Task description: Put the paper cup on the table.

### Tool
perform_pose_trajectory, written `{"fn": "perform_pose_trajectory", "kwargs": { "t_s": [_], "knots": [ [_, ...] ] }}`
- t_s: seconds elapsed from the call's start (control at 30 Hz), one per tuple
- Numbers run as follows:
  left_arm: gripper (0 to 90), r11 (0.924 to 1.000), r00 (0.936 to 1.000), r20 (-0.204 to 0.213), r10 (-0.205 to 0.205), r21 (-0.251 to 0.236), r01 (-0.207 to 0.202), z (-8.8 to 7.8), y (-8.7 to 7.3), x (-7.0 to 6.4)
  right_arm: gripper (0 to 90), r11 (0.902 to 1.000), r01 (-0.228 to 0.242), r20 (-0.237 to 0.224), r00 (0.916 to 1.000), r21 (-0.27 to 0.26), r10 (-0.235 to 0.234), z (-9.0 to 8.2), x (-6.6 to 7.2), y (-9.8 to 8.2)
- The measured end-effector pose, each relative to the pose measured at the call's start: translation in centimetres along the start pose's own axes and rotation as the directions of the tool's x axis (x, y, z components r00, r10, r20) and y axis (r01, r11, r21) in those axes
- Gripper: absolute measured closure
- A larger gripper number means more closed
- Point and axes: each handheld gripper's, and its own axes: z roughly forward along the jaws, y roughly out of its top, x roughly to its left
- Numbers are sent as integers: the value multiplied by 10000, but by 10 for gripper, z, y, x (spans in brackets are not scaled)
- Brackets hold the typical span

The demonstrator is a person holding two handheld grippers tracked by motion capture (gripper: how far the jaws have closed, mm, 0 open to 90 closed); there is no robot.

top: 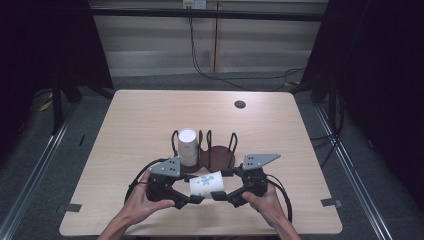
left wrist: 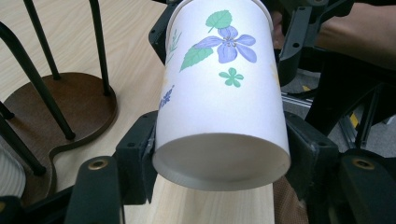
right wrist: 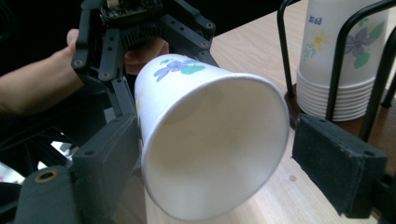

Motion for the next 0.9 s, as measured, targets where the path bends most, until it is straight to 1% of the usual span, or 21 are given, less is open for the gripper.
{"fn": "perform_pose_trajectory", "kwargs": {
  "t_s": [0.07,0.17,0.23,0.37,0.63,0.73,0.8,0.9],
  "knots": [
    [363,10000,10000,-33,1,-42,-1,0,0,0,156,9999,-60,-171,9998,-107,58,1,0,0],
    [364,10000,10000,2,39,-20,-39,-1,1,1,150,9999,-53,-338,9994,-95,50,1,0,1],
    [364,9999,10000,10,-13,-157,13,-1,1,1,163,9998,-80,-346,9994,-168,74,0,0,1],
    [364,9998,10000,86,-49,-187,51,-2,1,2,179,9994,-165,-440,9989,-297,151,0,-3,2],
    [364,9997,9996,237,-162,-204,167,-1,0,2,173,9994,-268,-666,9975,-218,253,4,-4,1],
    [363,9996,9994,310,-173,-203,179,0,0,2,191,9996,-274,-718,9971,-96,266,6,-4,0],
    [364,9997,9995,290,-157,-188,162,1,-1,3,199,9997,-261,-673,9974,-14,259,7,-4,0],
    [361,9998,9996,255,-145,-134,148,1,-1,3,220,9993,-356,-752,9966,-71,350,6,-6,-1]
  ]
}}
